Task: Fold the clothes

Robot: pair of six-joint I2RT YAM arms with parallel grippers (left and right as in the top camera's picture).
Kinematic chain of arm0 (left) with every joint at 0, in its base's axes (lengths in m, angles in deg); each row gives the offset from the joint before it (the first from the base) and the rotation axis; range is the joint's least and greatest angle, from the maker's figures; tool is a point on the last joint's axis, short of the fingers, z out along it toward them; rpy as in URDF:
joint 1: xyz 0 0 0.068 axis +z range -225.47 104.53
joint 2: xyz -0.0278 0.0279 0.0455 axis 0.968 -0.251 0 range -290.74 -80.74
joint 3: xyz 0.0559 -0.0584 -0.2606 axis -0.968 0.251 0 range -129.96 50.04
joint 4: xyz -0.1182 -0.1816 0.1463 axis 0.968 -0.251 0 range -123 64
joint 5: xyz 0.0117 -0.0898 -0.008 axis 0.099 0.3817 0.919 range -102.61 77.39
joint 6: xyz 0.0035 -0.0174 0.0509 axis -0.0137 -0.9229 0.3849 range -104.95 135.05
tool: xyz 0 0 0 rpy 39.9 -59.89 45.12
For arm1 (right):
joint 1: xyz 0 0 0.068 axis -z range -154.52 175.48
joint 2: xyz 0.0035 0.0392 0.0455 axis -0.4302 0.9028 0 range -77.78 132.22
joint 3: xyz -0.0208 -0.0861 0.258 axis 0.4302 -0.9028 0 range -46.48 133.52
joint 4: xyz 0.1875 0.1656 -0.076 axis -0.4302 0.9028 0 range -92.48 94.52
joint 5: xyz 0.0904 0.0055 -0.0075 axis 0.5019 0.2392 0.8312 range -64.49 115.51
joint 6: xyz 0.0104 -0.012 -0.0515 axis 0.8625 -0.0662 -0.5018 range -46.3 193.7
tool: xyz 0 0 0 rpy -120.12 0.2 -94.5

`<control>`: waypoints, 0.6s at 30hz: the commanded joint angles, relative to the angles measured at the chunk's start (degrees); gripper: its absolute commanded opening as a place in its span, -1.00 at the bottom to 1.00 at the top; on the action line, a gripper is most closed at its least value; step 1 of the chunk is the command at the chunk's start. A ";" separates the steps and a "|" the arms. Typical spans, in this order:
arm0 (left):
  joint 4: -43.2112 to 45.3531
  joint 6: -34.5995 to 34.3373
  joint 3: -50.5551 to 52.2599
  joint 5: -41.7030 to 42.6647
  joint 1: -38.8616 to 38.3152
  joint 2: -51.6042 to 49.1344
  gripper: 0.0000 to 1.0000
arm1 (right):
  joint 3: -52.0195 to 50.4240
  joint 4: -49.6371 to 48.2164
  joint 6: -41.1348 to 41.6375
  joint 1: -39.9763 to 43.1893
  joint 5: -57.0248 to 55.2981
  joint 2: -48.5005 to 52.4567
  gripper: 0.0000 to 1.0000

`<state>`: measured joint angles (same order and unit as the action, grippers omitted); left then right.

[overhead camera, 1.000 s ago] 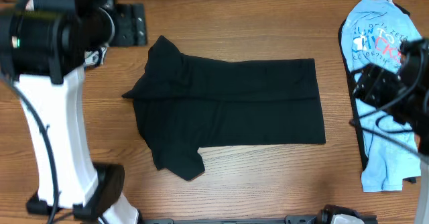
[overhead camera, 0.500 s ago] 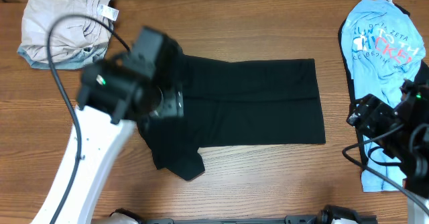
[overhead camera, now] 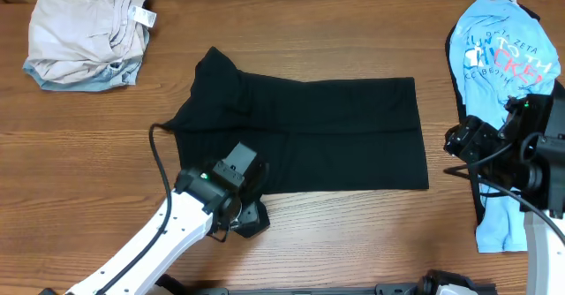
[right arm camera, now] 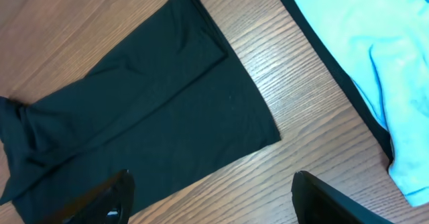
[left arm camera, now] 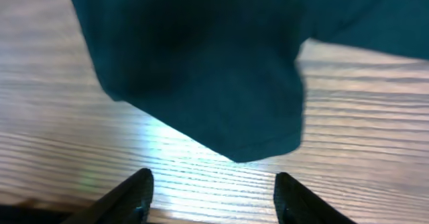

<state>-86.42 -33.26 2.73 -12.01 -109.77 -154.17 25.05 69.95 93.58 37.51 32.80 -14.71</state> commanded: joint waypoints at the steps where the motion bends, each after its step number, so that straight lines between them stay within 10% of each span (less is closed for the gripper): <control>1: 2.71 -2.54 3.15 3.93 0.59 -0.11 0.04 | -0.33 -0.81 -0.15 0.35 0.31 1.03 0.57; 8: 7.43 -0.79 7.04 3.91 0.55 -1.95 -0.18 | -0.35 -1.64 -0.15 -0.11 0.31 4.42 0.57; 18: 12.46 0.31 7.82 3.50 0.59 -14.08 0.19 | -0.35 -2.34 -0.11 -1.81 0.28 7.02 0.57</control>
<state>-74.66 -33.90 9.96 -8.49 -109.49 -165.58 25.02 68.07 93.56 36.22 32.80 -7.85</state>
